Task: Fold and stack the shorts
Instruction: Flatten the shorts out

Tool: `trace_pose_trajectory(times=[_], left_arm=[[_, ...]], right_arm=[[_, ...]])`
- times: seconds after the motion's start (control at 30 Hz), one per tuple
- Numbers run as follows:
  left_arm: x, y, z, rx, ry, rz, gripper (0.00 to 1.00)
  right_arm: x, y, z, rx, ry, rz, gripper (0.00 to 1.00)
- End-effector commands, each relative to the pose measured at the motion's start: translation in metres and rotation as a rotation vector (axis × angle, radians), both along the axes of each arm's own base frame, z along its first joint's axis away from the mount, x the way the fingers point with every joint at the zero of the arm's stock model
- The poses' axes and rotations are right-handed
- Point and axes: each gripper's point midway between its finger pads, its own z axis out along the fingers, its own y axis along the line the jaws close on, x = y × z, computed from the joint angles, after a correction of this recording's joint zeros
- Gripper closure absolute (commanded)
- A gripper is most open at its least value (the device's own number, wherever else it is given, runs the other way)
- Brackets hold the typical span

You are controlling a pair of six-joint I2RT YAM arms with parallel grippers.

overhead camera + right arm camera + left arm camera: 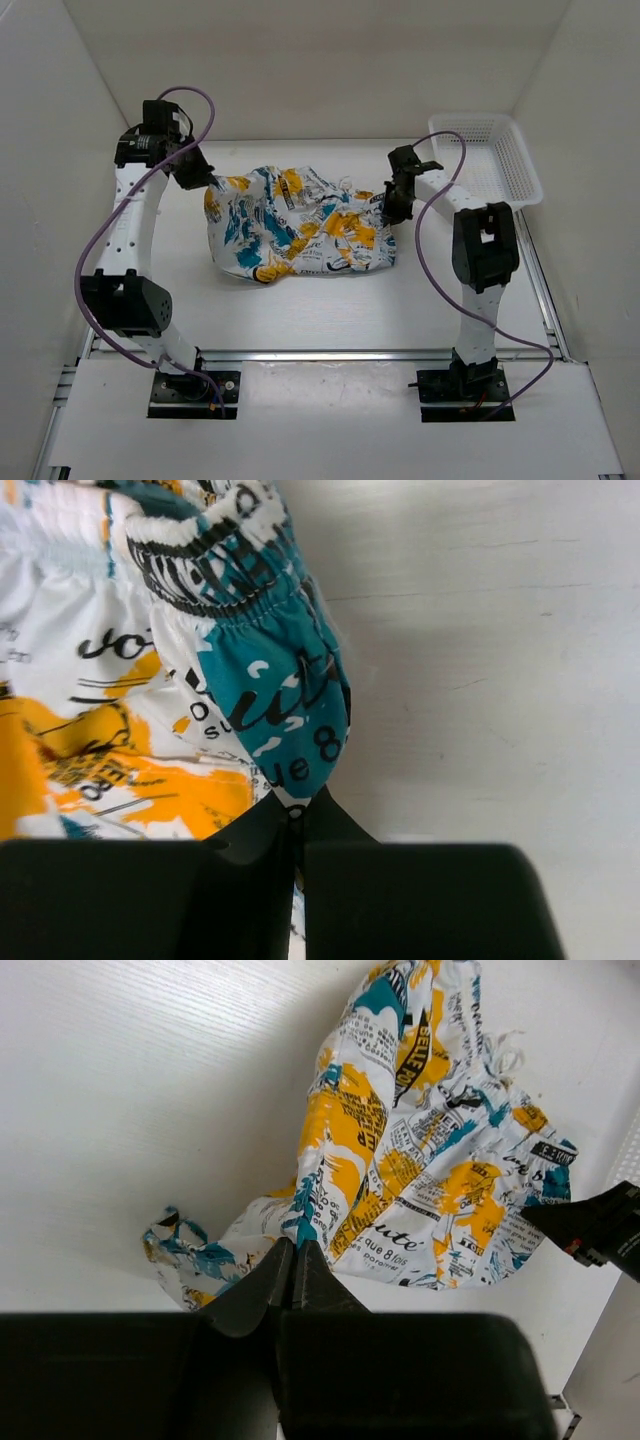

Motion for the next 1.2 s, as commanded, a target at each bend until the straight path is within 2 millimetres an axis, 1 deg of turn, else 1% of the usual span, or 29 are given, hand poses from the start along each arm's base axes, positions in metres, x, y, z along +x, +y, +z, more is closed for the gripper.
trace_pose_trajectory(times=[0.0,0.03,0.07,0.1,0.13,0.2,0.23,0.27,0.3,0.33,0.37,0.4,0.5,0.53,0.57,0.6,0.67,0.7,0.73,0.77,0.8,0.83,0.87,0.93,0.97,1.0,1.03,1.07,1.17], left_arm=[[-0.004,0.007,0.041,0.008,-0.091,0.000,0.90],[-0.003,0.016,0.049,0.016,-0.109,0.013,0.90],[-0.002,0.019,0.071,0.017,-0.164,0.023,0.90],[-0.002,0.023,0.083,0.018,-0.191,0.032,0.90],[-0.003,0.032,0.109,0.021,-0.258,0.055,0.90],[-0.008,0.040,0.138,0.020,-0.335,0.074,0.90],[-0.012,0.046,0.172,-0.001,-0.436,0.108,0.90],[-0.013,0.050,0.186,-0.010,-0.484,0.129,0.90],[-0.012,0.051,0.197,-0.024,-0.523,0.135,0.90],[-0.012,0.054,0.223,-0.031,-0.616,0.150,0.90],[-0.013,0.053,0.235,-0.052,-0.657,0.163,0.90],[-0.012,0.053,0.245,-0.063,-0.694,0.168,0.90],[0.008,0.056,0.260,-0.075,-0.745,0.183,0.90],[0.016,0.057,0.260,-0.085,-0.745,0.189,0.90],[0.035,0.057,0.253,-0.091,-0.730,0.179,0.90],[0.046,0.058,0.246,-0.100,-0.715,0.185,0.90],[0.070,0.055,0.231,-0.111,-0.688,0.166,0.90],[0.094,0.052,0.208,-0.116,-0.640,0.158,0.90],[0.107,0.051,0.197,-0.123,-0.623,0.149,0.90],[0.118,0.045,0.181,-0.135,-0.587,0.130,0.88],[0.135,0.041,0.155,-0.148,-0.536,0.102,0.76],[0.139,0.030,0.144,-0.182,-0.509,0.039,0.42],[0.139,0.027,0.121,-0.199,-0.434,0.032,0.29],[0.138,0.028,0.092,-0.173,-0.355,0.015,0.00],[0.134,0.027,0.091,-0.152,-0.351,0.012,0.00],[0.121,0.031,0.089,-0.118,-0.331,0.021,0.00],[0.113,0.032,0.088,-0.102,-0.318,0.022,0.00],[0.095,0.033,0.088,-0.086,-0.303,0.024,0.00],[0.064,0.017,0.077,-0.058,-0.257,-0.017,0.00]], right_arm=[[0.017,0.017,0.077,0.118,-0.192,0.034,1.00],[0.019,0.019,0.097,0.134,-0.236,0.049,1.00],[0.012,0.018,0.131,0.157,-0.290,0.065,1.00],[0.011,0.020,0.158,0.175,-0.347,0.101,1.00],[-0.004,0.025,0.193,0.226,-0.394,0.145,1.00],[-0.020,0.031,0.238,0.268,-0.477,0.207,1.00],[-0.036,0.032,0.270,0.293,-0.546,0.243,1.00],[-0.049,0.038,0.290,0.346,-0.577,0.283,1.00],[-0.064,0.035,0.325,0.376,-0.660,0.302,1.00],[-0.075,0.038,0.341,0.398,-0.695,0.325,1.00],[-0.083,0.036,0.355,0.415,-0.724,0.316,1.00],[-0.097,0.031,0.378,0.433,-0.782,0.316,1.00],[-0.116,0.026,0.403,0.470,-0.837,0.297,1.00],[-0.113,0.021,0.403,0.458,-0.842,0.278,1.00],[-0.112,0.015,0.403,0.445,-0.847,0.237,1.00],[-0.107,0.012,0.399,0.435,-0.846,0.203,1.00],[-0.094,0.008,0.377,0.401,-0.809,0.143,1.00],[-0.079,0.008,0.362,0.382,-0.789,0.110,1.00],[-0.064,-0.001,0.328,0.313,-0.736,0.041,1.00],[-0.054,-0.004,0.307,0.280,-0.701,0.003,1.00],[-0.039,-0.007,0.276,0.245,-0.639,-0.028,1.00],[-0.035,-0.009,0.244,0.207,-0.567,-0.055,1.00],[-0.025,-0.008,0.211,0.173,-0.500,-0.062,1.00],[-0.025,-0.011,0.165,0.121,-0.398,-0.071,1.00],[-0.022,-0.013,0.143,0.089,-0.357,-0.080,1.00],[-0.025,-0.017,0.126,0.063,-0.319,-0.087,1.00],[-0.025,-0.019,0.117,0.047,-0.301,-0.091,1.00],[-0.027,-0.019,0.109,0.044,-0.280,-0.098,1.00],[-0.029,-0.020,0.101,0.039,-0.267,-0.098,1.00]])
